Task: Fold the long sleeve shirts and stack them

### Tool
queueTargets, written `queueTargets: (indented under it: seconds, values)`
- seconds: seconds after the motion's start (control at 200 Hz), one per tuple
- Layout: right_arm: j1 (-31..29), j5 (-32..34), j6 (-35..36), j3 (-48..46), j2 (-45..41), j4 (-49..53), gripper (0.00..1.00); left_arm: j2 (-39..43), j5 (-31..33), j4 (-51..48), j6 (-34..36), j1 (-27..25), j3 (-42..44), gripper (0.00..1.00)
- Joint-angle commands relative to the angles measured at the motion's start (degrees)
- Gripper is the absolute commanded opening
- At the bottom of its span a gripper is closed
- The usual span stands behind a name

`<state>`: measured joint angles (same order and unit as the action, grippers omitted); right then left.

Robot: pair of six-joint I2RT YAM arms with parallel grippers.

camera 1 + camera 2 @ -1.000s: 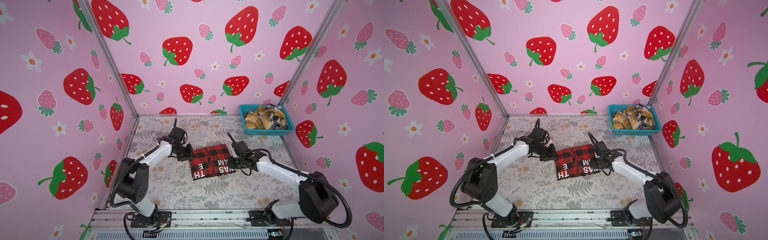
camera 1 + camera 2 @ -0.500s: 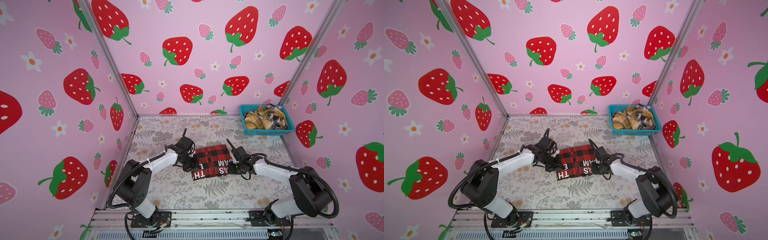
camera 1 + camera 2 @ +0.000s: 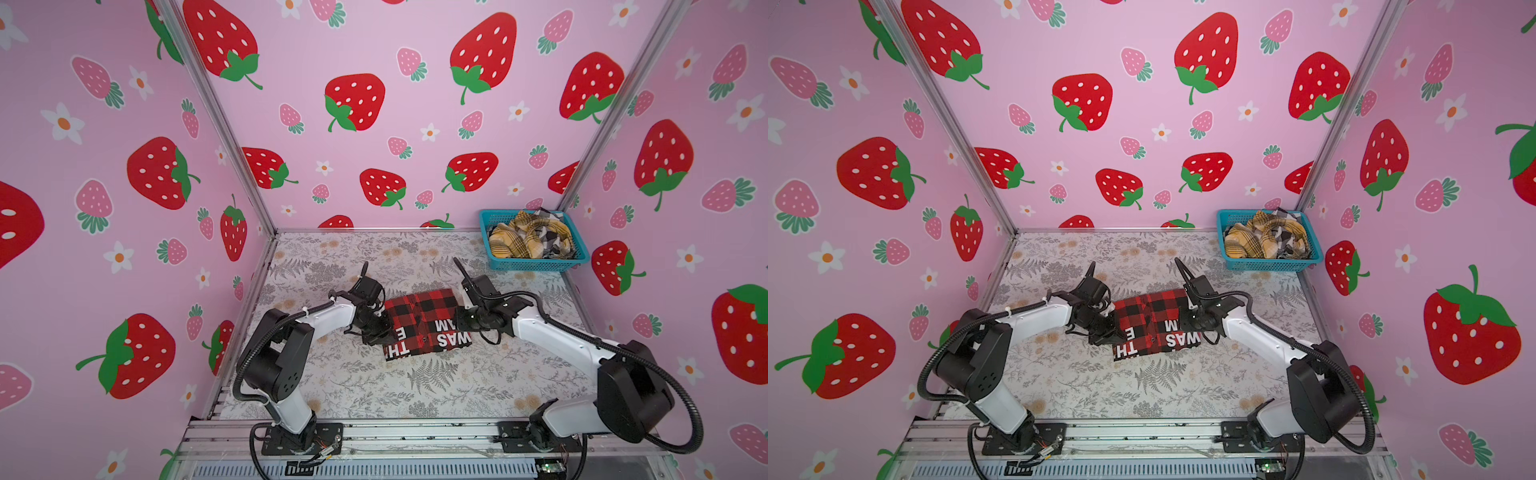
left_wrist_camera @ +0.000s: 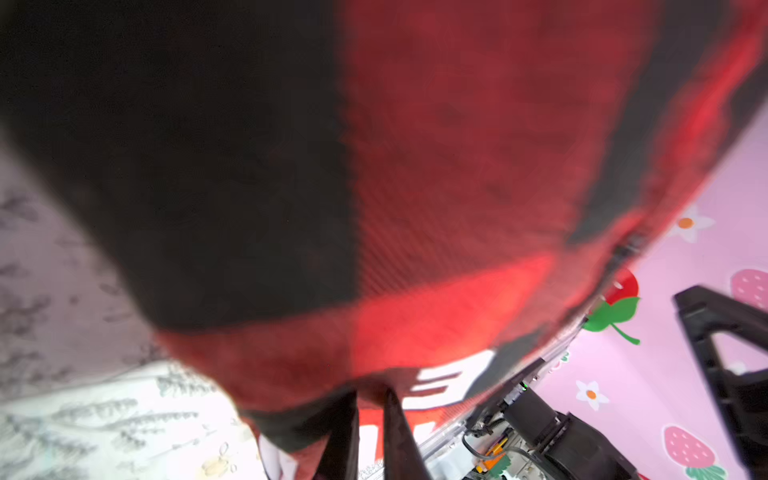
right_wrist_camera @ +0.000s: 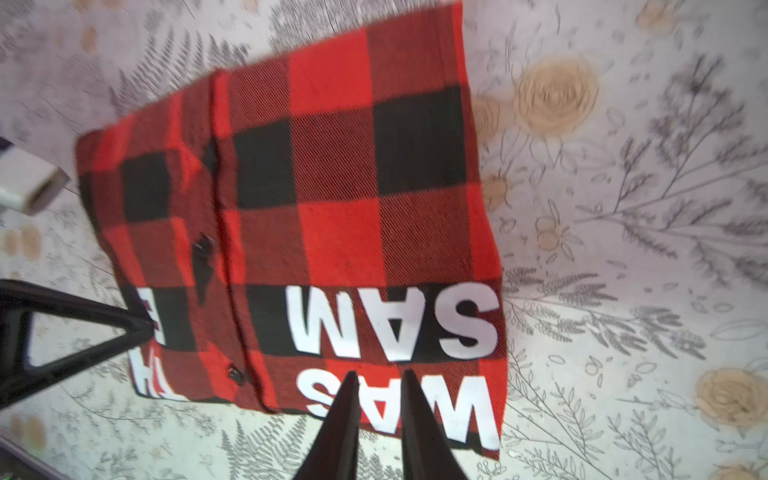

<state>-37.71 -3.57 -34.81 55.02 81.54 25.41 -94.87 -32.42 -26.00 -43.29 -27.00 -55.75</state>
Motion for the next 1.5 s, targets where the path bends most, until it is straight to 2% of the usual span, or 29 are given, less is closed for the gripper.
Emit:
queueTargets:
  seconds: [0.0,0.135,0.285,0.445,0.535,0.71,0.795,0.865,0.905,0.95,1.006,1.091,1.181,1.276,1.376,1.496]
  values:
    - [0.27,1.95,1.87,4.54,2.78,2.65,0.22,6.23,0.23,-2.51,2.38,-0.02,-3.36,0.28]
    - [1.41,1.65,3.22,10.12,8.76,1.55,0.22,11.46,4.18,-6.76,4.50,2.48,-4.95,0.27]
    - [2.66,-0.52,3.62,12.60,14.62,-0.51,0.22,15.80,1.75,-6.77,3.65,9.61,-0.89,0.23]
    - [3.33,0.31,3.87,11.54,18.51,-1.94,0.21,22.49,-4.75,2.36,-1.19,18.94,9.63,0.28]
    - [3.53,0.40,3.68,8.96,18.85,-3.65,0.21,26.44,-5.03,5.82,-2.72,21.69,14.13,0.32]
    - [3.61,1.60,3.94,6.20,20.32,-4.64,0.21,29.21,-5.67,8.85,-3.48,21.18,18.47,0.46]
    - [3.61,1.43,3.78,5.06,20.58,-5.39,0.21,26.51,-11.51,12.49,-4.77,22.08,20.49,0.46]
    - [3.61,0.79,3.50,4.22,20.59,-6.11,0.21,24.21,-16.92,21.46,-8.19,22.52,23.31,0.45]
    - [3.61,0.53,3.21,3.87,20.51,-6.15,0.21,24.24,-16.78,23.86,-9.17,22.54,24.17,0.47]
    - [3.61,0.34,2.93,3.43,20.59,-6.17,0.21,25.00,-15.14,22.96,-8.42,22.48,24.00,0.53]
    - [3.61,0.32,2.82,3.14,20.55,-6.15,0.21,25.73,-13.02,19.88,-6.48,22.44,22.79,0.58]
    - [3.61,0.21,2.64,2.84,20.16,-6.16,0.21,24.39,-10.92,14.52,-3.87,22.44,19.33,0.59]
    - [3.39,-0.24,2.30,2.67,19.56,-6.15,0.21,19.07,-10.11,9.65,-1.51,22.20,13.99,0.54]
    - [2.60,-0.67,1.11,1.33,18.62,-6.16,0.21,13.64,-9.85,9.21,-1.51,21.15,10.03,0.52]
    - [0.75,-0.48,-0.07,-1.27,17.03,-7.84,0.21,9.25,-8.40,8.11,-1.28,17.30,5.52,0.50]
    - [-0.17,2.11,-0.44,-1.19,14.85,-5.13,0.21,5.40,-6.12,6.78,-0.74,11.26,0.24,0.49]
